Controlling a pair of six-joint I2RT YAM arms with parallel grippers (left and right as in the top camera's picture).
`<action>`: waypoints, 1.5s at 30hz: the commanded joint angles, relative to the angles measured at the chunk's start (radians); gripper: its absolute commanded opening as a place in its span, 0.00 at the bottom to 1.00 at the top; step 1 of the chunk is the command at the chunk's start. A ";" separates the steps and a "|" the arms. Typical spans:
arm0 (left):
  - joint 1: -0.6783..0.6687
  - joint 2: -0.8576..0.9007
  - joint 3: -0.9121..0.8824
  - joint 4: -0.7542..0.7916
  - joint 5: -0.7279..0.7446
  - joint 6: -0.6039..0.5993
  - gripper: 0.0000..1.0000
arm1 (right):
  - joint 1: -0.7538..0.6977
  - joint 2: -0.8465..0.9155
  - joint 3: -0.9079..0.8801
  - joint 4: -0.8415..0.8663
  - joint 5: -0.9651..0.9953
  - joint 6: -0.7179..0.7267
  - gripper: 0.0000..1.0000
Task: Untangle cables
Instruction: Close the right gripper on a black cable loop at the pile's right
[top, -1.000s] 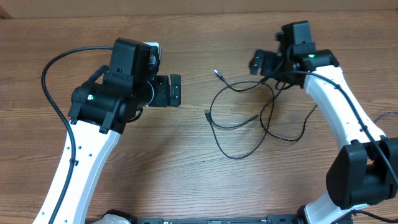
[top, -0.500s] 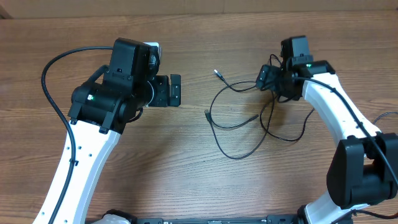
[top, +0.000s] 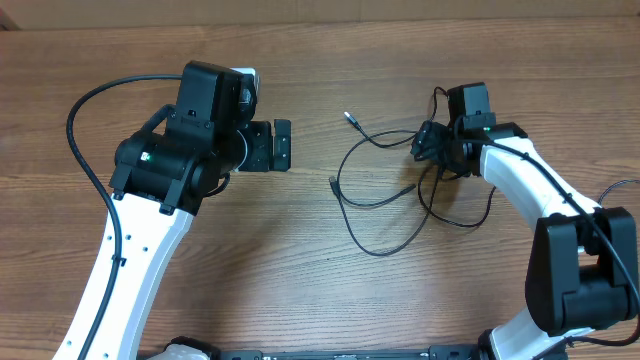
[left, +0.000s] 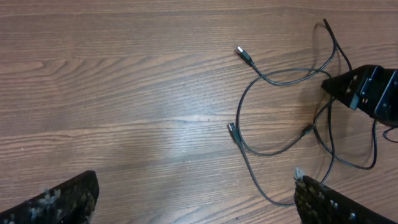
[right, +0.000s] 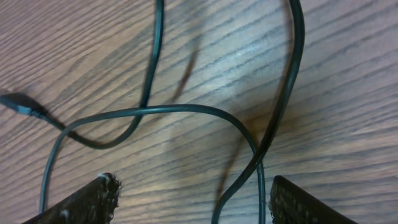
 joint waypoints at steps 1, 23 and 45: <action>0.004 -0.010 0.005 0.001 0.008 -0.003 1.00 | 0.003 0.006 -0.045 0.039 -0.002 0.033 0.77; 0.004 -0.010 0.005 0.001 0.008 -0.003 1.00 | 0.004 0.013 -0.204 0.293 -0.019 0.033 0.70; 0.004 -0.010 0.005 0.001 0.008 -0.003 1.00 | 0.004 0.013 -0.204 0.315 -0.020 0.032 0.46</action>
